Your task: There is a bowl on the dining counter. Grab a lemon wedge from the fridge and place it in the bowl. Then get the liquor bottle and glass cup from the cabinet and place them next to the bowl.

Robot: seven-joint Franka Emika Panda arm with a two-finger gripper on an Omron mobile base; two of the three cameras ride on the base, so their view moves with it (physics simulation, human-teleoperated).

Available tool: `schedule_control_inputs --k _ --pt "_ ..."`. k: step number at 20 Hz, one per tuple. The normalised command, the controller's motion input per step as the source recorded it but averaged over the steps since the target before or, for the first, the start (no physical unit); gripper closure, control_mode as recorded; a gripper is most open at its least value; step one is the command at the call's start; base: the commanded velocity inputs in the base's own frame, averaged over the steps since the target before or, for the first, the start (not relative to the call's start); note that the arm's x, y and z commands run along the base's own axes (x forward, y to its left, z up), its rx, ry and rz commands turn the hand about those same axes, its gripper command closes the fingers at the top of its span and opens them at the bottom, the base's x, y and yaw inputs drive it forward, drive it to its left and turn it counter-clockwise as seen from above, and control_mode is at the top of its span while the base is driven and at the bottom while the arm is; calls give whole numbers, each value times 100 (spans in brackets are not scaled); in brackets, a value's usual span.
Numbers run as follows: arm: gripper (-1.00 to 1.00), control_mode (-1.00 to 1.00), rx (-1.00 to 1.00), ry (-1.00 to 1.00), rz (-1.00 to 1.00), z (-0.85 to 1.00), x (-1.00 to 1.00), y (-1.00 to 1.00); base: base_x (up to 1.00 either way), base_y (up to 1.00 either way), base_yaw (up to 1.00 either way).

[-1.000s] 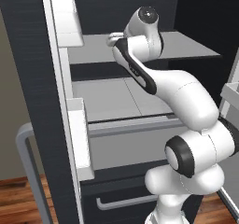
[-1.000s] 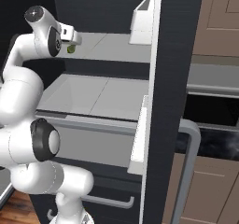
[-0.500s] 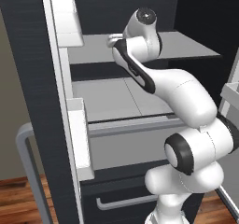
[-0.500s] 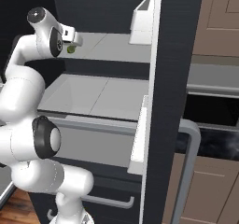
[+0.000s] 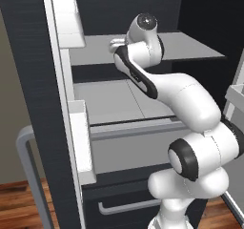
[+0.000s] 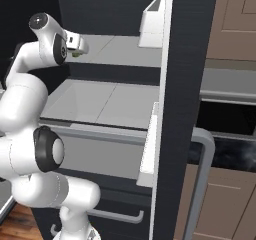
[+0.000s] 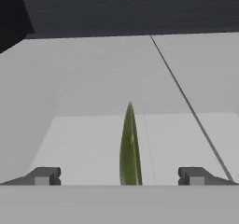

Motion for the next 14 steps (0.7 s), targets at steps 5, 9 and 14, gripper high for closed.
schedule_control_inputs --k 5,9,14 --pt "-100 -100 0 0 -1 -19 0 0 0 0 0" --pt "-100 -100 0 0 0 -15 1 -1 0 0 0" --pt "-100 -100 0 0 0 -12 8 0 0 0 0"
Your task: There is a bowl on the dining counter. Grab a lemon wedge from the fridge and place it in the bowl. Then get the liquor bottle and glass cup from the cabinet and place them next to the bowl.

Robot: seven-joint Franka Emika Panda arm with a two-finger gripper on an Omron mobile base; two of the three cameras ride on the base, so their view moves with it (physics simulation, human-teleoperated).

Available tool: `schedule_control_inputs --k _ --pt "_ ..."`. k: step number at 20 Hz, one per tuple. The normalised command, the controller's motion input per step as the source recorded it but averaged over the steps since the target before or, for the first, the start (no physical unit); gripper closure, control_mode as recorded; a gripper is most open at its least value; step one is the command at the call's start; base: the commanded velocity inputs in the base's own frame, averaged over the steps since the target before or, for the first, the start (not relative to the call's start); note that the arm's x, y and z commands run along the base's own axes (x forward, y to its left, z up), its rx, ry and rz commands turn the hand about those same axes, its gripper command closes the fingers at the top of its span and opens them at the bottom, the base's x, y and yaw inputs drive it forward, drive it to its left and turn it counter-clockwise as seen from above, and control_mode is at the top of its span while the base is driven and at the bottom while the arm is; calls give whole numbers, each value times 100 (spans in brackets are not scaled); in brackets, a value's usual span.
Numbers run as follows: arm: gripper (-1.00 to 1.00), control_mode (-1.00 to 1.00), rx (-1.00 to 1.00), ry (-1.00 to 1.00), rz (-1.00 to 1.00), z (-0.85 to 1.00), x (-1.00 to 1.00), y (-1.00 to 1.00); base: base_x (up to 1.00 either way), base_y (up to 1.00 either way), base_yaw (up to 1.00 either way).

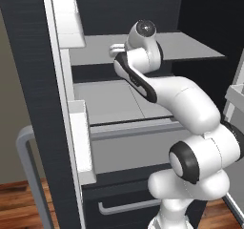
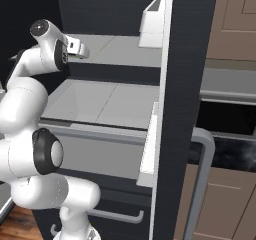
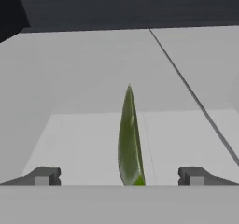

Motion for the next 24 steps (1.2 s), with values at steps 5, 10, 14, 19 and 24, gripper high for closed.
schedule_control_inputs --k 5,10,14,19,24 --pt "-100 -100 0 0 0 -10 16 0 0 0 0" --pt "-100 -100 0 0 0 -8 20 0 0 0 0" --pt "100 -100 0 0 0 -18 14 0 0 0 0" --pt "100 -100 0 0 0 -26 4 -1 0 0 0" --pt "100 -100 0 0 0 -15 7 -1 0 0 0"
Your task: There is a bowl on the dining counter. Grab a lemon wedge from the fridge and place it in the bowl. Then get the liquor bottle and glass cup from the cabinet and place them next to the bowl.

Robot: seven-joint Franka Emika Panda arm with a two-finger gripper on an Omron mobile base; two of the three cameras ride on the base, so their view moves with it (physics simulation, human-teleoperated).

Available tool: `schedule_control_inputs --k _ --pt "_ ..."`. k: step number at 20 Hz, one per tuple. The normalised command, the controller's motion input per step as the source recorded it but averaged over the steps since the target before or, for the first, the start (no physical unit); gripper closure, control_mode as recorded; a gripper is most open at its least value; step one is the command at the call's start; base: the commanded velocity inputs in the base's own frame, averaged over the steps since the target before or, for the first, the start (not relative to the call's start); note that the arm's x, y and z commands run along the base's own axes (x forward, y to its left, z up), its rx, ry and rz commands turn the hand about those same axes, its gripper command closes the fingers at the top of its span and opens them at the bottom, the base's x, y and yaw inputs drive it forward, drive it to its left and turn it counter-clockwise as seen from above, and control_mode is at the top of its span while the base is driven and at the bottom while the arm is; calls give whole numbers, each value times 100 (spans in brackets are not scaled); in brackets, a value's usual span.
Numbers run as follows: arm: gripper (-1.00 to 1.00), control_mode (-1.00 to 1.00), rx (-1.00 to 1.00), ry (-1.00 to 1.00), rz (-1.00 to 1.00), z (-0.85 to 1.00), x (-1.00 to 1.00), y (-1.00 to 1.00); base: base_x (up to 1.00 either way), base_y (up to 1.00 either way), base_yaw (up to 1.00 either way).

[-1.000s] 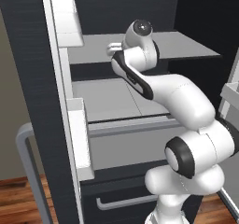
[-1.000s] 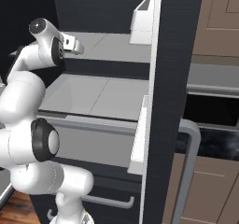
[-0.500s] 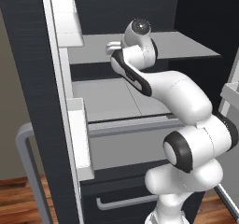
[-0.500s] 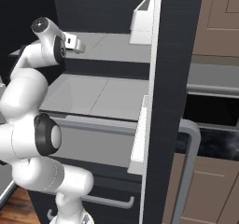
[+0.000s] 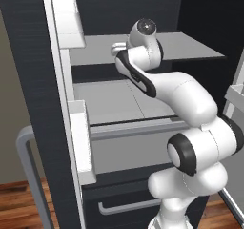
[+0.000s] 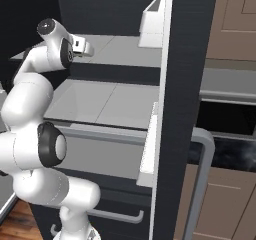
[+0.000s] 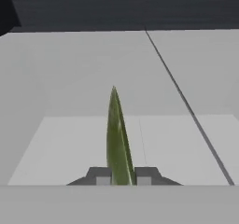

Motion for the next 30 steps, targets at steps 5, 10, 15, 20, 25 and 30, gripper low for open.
schedule_control_inputs --k 5,10,15,20,25,30 --pt "100 -100 0 1 0 -7 3 0 0 0 0" --pt "100 -100 0 -6 0 1 -2 0 0 0 0" --pt "100 -100 0 -15 0 18 -20 0 0 0 0" --pt "100 -100 0 -17 0 25 -29 0 0 0 0" --pt "100 -100 0 -13 0 5 -16 0 0 0 0" --pt "100 -100 0 -1 0 0 -1 7 0 0 0"
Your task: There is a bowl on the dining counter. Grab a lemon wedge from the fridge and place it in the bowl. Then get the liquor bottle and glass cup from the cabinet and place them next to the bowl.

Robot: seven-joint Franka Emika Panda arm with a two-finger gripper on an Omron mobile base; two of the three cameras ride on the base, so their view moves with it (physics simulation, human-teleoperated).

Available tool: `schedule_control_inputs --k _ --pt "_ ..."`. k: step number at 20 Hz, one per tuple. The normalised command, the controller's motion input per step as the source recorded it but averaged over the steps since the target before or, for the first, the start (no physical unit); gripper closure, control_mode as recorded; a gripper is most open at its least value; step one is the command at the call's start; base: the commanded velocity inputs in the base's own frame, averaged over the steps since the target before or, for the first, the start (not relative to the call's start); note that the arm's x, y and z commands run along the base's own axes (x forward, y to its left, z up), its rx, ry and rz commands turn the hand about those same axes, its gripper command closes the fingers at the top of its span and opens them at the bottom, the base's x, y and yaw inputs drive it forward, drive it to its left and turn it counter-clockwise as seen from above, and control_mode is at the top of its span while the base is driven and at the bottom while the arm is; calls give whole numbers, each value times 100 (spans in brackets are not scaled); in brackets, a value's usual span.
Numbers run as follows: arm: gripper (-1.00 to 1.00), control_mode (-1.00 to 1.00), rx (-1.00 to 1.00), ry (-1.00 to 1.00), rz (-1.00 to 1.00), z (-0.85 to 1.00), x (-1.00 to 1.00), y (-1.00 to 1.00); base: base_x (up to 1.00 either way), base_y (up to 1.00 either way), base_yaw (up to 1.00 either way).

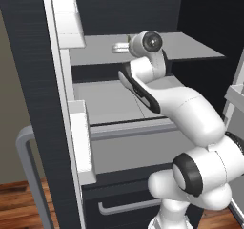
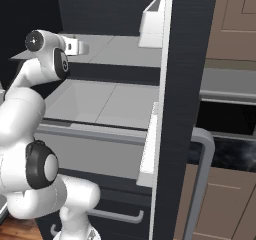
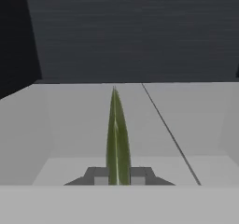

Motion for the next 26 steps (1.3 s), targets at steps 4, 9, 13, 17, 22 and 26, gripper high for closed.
schedule_control_inputs --k 4,9,13,17,22,26 --pt "100 -100 0 0 0 0 0 0 0 0 0" --pt "100 -100 0 -4 0 0 -29 0 0 0 0" --pt "100 -100 0 -8 0 -1 -70 0 0 0 0" --pt "100 -100 0 -9 0 -1 -83 -9 0 0 0" --pt "100 -100 1 -8 0 0 -84 -18 0 0 0" --pt "100 -100 4 -4 0 1 -81 -22 0 0 0"
